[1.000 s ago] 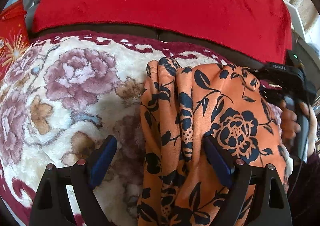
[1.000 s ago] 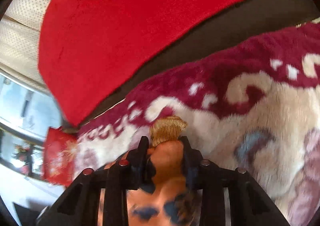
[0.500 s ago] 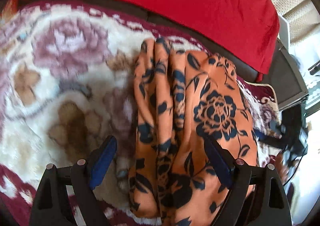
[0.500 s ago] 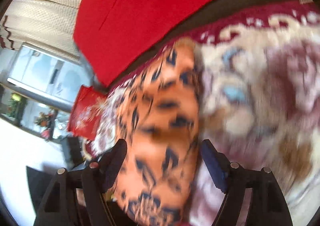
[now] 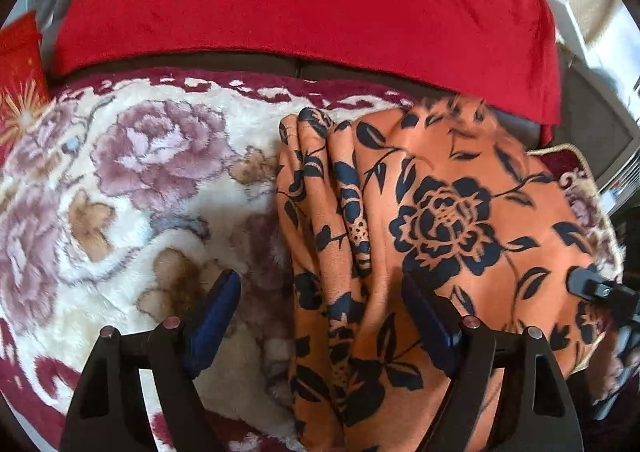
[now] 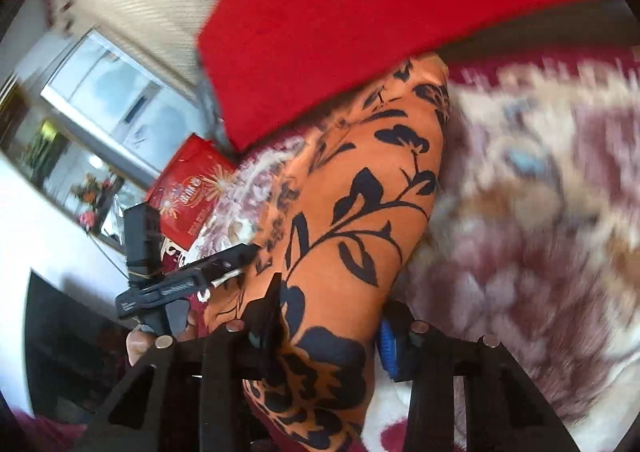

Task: Fold small clothes
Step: 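Lay the end back down and press it flat with the right gripper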

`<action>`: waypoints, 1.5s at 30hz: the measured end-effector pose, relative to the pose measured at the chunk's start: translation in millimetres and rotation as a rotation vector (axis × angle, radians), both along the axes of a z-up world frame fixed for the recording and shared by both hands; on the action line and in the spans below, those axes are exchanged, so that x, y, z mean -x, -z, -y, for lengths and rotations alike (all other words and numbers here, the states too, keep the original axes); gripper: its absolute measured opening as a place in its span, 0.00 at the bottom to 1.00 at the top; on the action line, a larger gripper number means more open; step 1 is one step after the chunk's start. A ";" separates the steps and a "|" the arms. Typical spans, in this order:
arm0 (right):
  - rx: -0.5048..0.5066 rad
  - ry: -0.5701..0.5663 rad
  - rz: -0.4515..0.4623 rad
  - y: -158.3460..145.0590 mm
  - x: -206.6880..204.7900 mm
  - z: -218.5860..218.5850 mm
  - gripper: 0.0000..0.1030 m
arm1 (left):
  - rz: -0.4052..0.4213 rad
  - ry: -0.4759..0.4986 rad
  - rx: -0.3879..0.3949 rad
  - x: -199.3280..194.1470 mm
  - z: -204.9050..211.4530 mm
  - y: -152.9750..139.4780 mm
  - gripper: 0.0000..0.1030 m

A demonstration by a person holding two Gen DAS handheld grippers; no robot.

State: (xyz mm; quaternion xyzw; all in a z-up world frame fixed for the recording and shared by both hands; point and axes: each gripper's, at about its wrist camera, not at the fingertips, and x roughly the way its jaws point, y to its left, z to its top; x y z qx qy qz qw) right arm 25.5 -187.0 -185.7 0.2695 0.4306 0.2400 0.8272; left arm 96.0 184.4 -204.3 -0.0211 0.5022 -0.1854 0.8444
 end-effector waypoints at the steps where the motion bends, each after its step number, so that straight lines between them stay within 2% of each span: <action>1: 0.012 -0.007 -0.018 3.3 -4.1 -0.6 0.41 | -0.009 -0.004 -0.010 -0.9 -0.3 2.8 0.81; 3: 0.030 0.005 -0.102 20.4 -9.8 -1.0 0.41 | -0.043 -0.009 0.011 -3.6 -0.9 7.7 0.81; 5: 0.004 0.007 -0.164 29.6 -11.8 6.3 0.48 | -0.056 -0.017 0.028 -5.0 -4.2 7.7 0.81; 8: -0.037 0.022 -0.158 22.5 -12.5 16.8 0.52 | -0.059 -0.023 0.023 -6.3 -3.1 7.9 0.81; 10: -0.029 0.056 -0.150 19.6 -15.0 25.2 0.61 | -0.059 -0.024 0.018 -6.4 -1.2 7.6 0.81; 11: -0.030 0.080 -0.152 20.6 -19.3 28.4 0.62 | -0.056 -0.022 0.014 -6.3 0.1 6.5 0.81; 17: -0.072 0.153 -0.175 23.1 -40.1 50.0 0.62 | -0.049 -0.007 0.003 -2.6 4.1 2.7 0.81; 23: -0.083 0.165 -0.187 29.2 -53.7 44.5 0.66 | -0.046 -0.002 0.007 -1.5 4.5 0.0 0.81; 30: -0.108 0.175 -0.182 41.4 -61.8 23.9 0.67 | -0.024 0.000 -0.024 -0.1 9.1 -1.5 0.81; 32: -0.087 0.161 -0.159 38.8 -60.0 21.1 0.65 | -0.017 0.000 -0.035 0.4 10.8 -1.6 0.81; 34: -0.053 0.156 -0.110 31.1 -57.0 13.2 0.57 | -0.007 0.000 -0.050 0.7 11.8 -1.7 0.81; 36: -0.018 0.138 -0.032 15.2 -49.2 7.0 0.55 | 0.002 0.000 -0.062 0.7 12.4 -1.7 0.81; 38: 0.012 0.124 0.001 7.6 -45.9 2.6 0.55 | 0.003 -0.001 -0.064 0.1 12.8 -1.3 0.81; 43: 0.005 0.147 -0.106 23.4 -52.4 9.3 0.61 | 0.006 0.005 -0.060 -0.7 14.1 -0.6 0.81; 45: -0.001 0.146 -0.100 21.6 -51.3 11.5 0.61 | 0.010 0.004 -0.065 -1.2 14.6 -0.5 0.82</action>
